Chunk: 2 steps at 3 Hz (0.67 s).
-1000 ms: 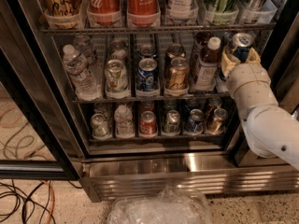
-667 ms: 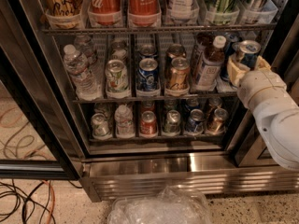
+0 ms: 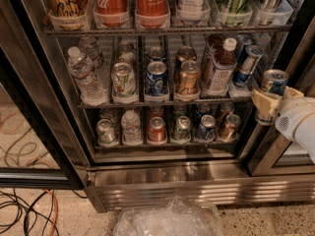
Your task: Pick redbull can from middle shelf of fridge
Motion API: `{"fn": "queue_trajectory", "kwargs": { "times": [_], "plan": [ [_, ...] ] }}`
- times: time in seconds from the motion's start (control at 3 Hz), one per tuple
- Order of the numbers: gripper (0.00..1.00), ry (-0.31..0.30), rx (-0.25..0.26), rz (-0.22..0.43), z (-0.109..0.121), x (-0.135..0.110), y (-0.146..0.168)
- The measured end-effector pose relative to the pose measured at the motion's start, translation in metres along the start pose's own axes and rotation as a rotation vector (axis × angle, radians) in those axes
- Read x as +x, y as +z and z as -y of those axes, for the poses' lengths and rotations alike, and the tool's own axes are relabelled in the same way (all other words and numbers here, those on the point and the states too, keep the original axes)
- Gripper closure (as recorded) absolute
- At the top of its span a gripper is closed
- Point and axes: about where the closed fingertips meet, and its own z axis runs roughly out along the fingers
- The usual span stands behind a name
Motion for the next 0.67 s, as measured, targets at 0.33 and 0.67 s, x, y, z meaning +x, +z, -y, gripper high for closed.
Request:
{"fn": "queue_trajectory", "kwargs": {
  "times": [0.33, 0.67],
  "plan": [
    [1.0, 0.086, -0.078, -0.009, 0.007, -0.003, -0.029],
    [1.0, 0.165, -0.15, 0.012, 0.017, -0.027, -0.063]
  ]
}}
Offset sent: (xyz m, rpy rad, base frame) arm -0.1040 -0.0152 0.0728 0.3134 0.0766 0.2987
